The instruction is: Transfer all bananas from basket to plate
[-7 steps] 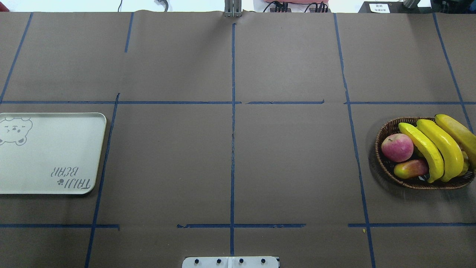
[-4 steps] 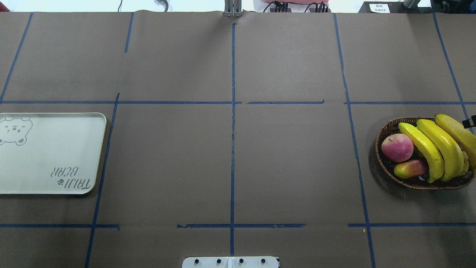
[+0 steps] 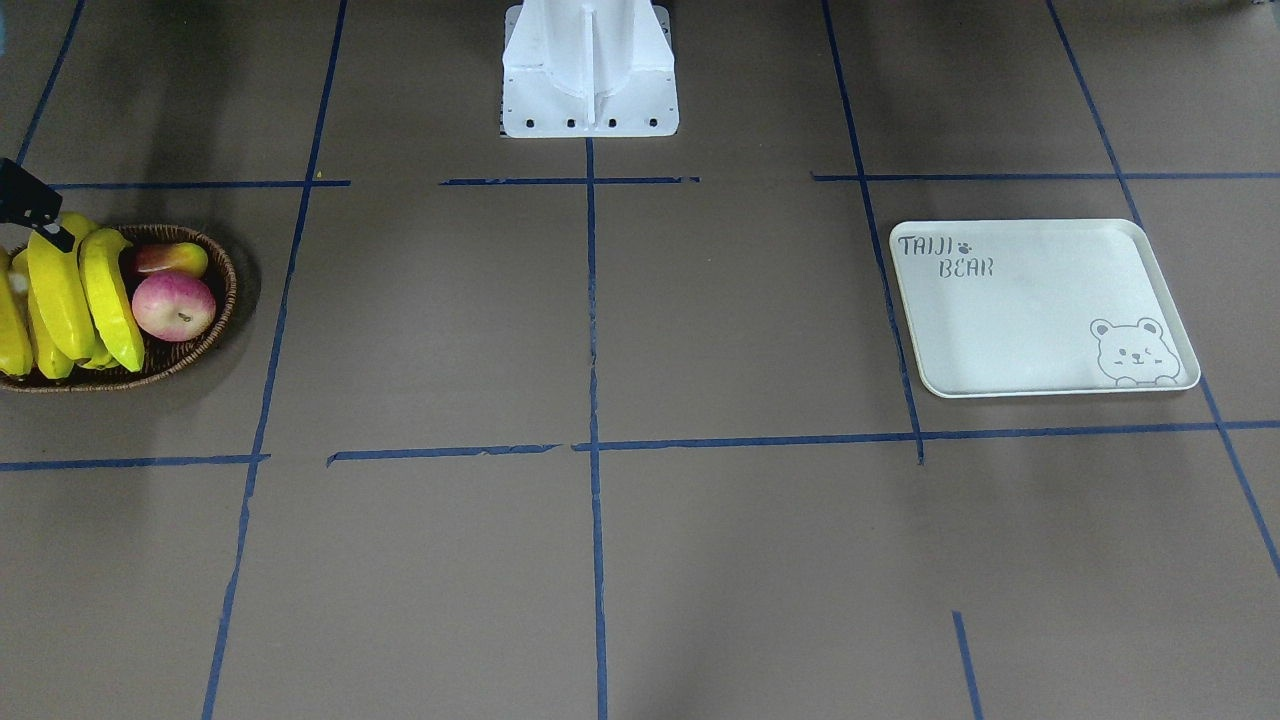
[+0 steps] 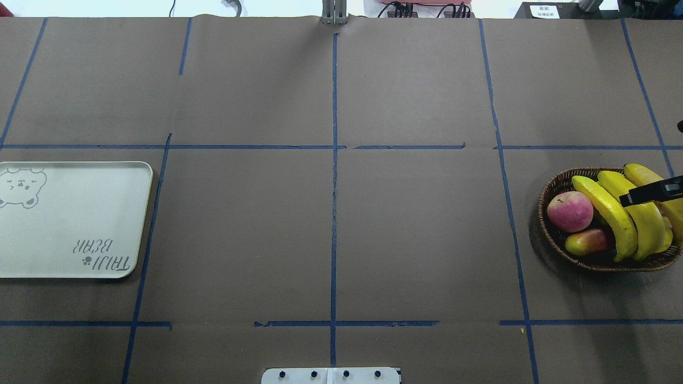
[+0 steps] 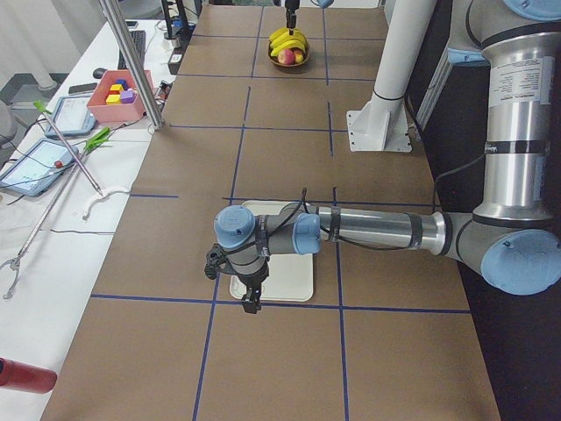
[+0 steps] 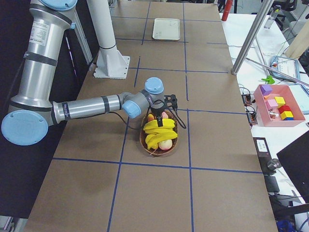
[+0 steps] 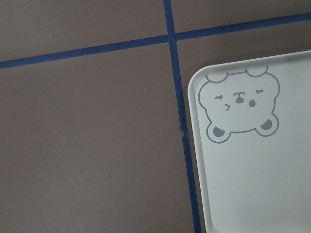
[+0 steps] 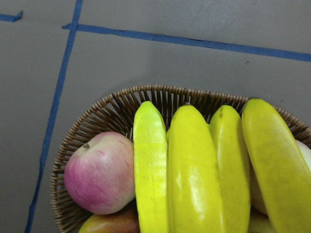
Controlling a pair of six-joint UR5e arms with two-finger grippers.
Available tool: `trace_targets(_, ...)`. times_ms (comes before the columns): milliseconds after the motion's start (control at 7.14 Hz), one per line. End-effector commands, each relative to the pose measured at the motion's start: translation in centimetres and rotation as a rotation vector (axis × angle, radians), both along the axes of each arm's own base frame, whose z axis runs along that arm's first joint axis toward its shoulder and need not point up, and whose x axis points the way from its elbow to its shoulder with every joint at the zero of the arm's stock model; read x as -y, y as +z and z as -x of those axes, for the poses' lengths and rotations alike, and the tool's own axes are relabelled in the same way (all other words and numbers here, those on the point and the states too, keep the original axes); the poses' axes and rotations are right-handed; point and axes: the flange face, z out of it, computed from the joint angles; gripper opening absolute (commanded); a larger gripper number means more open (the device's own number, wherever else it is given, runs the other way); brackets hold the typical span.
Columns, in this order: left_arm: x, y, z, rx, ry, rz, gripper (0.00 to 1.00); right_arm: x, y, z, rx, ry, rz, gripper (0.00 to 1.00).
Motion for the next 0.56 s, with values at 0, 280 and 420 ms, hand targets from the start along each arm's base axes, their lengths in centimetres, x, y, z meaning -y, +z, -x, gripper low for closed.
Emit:
trace_targets(0,0.0,0.0,0.0,-0.001,-0.001,0.001,1.00,-1.5,1.8,0.2,-0.049,-0.025,0.001,0.94)
trace_targets(280,0.0,0.1,0.0,-0.001,-0.001,0.002,1.00,-1.7,1.8,1.4,-0.051,-0.051,0.000,0.90)
trace_targets(420,0.0,0.1,0.0,-0.001,-0.001,0.002,1.00,-1.6,1.7,1.6,-0.050,-0.054,-0.004,0.88)
